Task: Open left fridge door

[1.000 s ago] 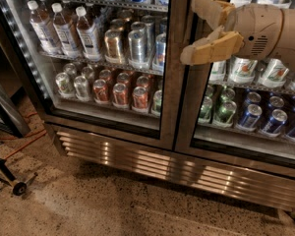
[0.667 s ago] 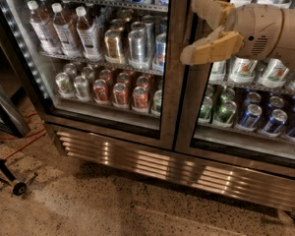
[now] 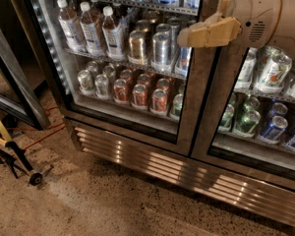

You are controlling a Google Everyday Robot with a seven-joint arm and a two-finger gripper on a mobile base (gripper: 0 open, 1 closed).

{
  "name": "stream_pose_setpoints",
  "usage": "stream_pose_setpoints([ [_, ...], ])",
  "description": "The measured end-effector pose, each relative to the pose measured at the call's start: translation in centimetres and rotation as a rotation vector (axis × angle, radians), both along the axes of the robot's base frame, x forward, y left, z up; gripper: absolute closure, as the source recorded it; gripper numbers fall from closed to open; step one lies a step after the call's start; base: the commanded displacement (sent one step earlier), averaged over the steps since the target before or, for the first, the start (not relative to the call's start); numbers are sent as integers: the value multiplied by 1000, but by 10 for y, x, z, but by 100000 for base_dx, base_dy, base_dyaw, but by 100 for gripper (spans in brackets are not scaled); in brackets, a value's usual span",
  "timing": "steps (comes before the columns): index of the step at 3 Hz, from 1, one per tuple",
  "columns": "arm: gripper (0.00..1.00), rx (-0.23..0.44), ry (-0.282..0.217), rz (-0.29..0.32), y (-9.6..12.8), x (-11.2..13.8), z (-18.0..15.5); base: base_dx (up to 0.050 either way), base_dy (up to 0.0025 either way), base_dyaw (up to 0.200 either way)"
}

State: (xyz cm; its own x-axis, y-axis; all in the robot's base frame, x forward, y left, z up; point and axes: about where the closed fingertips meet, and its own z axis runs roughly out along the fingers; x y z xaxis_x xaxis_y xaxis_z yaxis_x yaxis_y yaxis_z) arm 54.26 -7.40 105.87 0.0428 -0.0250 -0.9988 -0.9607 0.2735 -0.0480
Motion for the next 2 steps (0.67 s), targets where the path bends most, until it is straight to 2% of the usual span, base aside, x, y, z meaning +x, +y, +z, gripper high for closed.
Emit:
stream_pose_setpoints([
  [1, 0, 0, 0, 0, 0, 0, 0, 0, 0, 0],
  [2, 19, 0, 0, 0, 0, 0, 0, 0, 0, 0],
])
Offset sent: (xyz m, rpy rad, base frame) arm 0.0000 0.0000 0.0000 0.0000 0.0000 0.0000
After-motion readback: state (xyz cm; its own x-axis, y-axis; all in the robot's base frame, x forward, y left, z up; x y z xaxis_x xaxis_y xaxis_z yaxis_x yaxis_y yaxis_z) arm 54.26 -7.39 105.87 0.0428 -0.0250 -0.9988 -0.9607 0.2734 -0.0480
